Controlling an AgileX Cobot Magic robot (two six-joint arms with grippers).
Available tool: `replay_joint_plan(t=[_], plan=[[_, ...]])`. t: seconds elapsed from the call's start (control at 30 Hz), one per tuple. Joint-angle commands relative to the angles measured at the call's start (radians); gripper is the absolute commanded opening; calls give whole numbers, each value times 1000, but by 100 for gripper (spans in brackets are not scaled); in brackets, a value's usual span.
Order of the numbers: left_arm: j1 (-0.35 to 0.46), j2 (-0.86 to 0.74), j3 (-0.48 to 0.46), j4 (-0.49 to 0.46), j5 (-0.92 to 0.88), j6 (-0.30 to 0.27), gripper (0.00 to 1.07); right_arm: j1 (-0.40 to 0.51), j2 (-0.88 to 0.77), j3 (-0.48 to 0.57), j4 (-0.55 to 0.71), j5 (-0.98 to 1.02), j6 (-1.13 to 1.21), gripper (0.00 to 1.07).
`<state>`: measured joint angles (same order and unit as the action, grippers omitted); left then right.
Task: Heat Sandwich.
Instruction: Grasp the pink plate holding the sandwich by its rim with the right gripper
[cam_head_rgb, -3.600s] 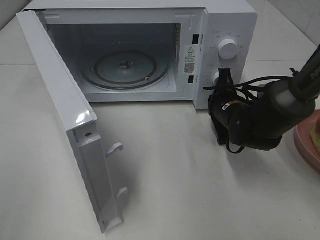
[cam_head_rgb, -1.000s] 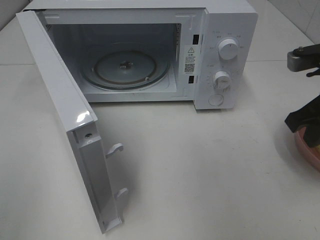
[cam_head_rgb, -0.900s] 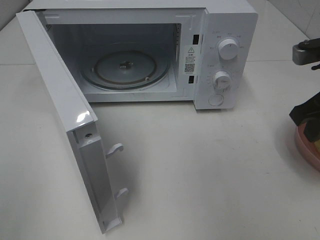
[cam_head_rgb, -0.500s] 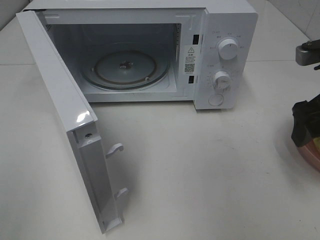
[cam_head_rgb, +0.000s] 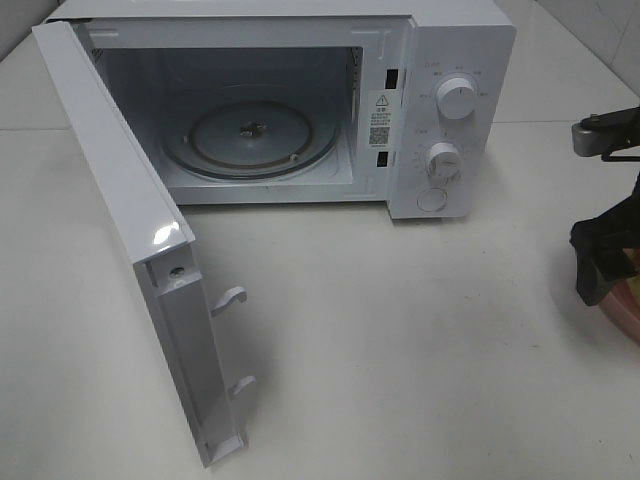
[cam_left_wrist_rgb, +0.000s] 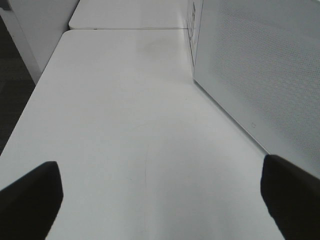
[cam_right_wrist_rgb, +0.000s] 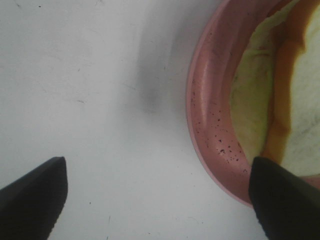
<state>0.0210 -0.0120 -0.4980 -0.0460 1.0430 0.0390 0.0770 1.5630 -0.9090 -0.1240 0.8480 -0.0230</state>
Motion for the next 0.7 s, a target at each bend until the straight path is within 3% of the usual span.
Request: replay_joint_plan(t=[0.03,0.7], plan=[[-6,-21,3,0,-7,-4,103,-8,41,-23,-6,-7,7,93],[-6,-21,3,0,-7,-5,103,-8,257,-62,-85,-117,73,91]])
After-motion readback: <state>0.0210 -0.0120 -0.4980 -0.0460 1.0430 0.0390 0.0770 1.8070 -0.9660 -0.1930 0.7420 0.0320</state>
